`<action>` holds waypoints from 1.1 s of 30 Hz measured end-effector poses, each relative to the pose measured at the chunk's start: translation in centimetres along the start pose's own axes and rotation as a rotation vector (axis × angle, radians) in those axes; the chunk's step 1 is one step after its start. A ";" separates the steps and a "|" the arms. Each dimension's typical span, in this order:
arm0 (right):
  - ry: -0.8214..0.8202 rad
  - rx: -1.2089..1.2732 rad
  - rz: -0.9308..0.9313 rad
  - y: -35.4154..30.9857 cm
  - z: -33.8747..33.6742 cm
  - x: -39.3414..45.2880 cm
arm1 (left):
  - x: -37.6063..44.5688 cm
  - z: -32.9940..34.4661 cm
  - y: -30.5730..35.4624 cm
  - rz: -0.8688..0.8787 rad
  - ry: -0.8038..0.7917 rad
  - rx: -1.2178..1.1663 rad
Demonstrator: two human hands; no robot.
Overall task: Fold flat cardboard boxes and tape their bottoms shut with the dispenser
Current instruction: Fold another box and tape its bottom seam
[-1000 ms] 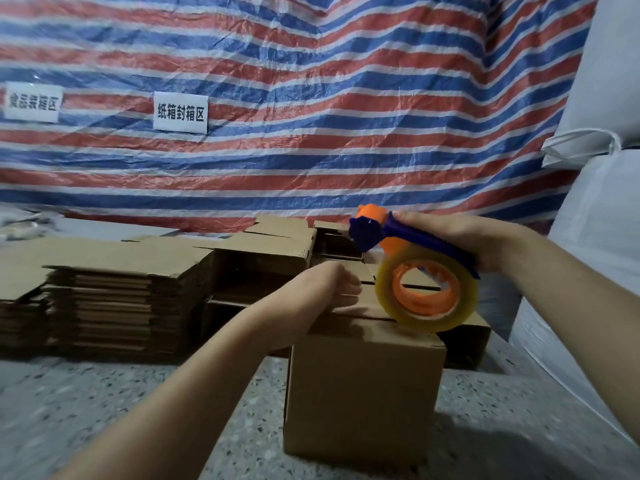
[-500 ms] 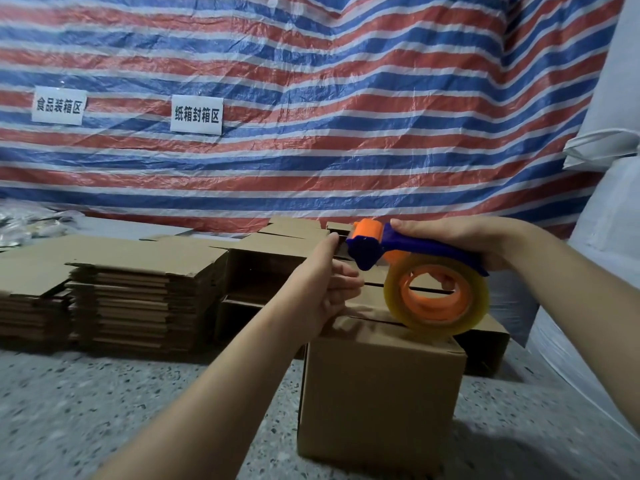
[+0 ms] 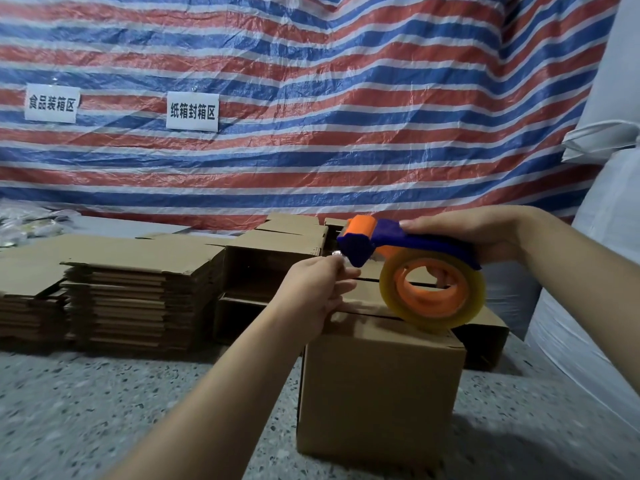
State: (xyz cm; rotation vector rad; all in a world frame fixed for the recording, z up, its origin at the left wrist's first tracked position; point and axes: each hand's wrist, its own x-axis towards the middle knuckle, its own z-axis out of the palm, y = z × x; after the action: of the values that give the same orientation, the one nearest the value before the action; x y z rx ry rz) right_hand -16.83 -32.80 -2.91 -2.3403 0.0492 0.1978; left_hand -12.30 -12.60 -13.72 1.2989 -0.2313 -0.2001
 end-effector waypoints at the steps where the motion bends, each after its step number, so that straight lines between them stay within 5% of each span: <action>1: -0.028 0.015 -0.007 0.2 -0.1 -0.1 | 0.1 0.0 0.0 -0.005 0.013 -0.017; 12: -0.015 0.098 0.082 0.7 -1.4 -0.2 | 0.5 0.7 -0.6 0.036 0.093 0.022; 25: -0.027 0.047 0.091 0.6 -1.6 0.7 | -0.2 0.5 0.4 -0.113 0.314 -0.376; 28: -0.026 0.014 0.096 0.2 -1.2 1.0 | -0.2 -0.4 0.6 -0.081 0.244 -0.325; 33: -0.034 -0.020 0.119 -0.5 -1.0 1.3 | -1.2 -4.3 -0.1 0.150 0.252 0.208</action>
State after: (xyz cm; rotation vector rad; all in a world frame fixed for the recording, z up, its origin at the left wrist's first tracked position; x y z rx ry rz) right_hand -15.43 -33.15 -2.12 -2.3546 0.1702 0.2983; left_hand -12.26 -8.32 -14.92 1.4918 -0.1356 0.1180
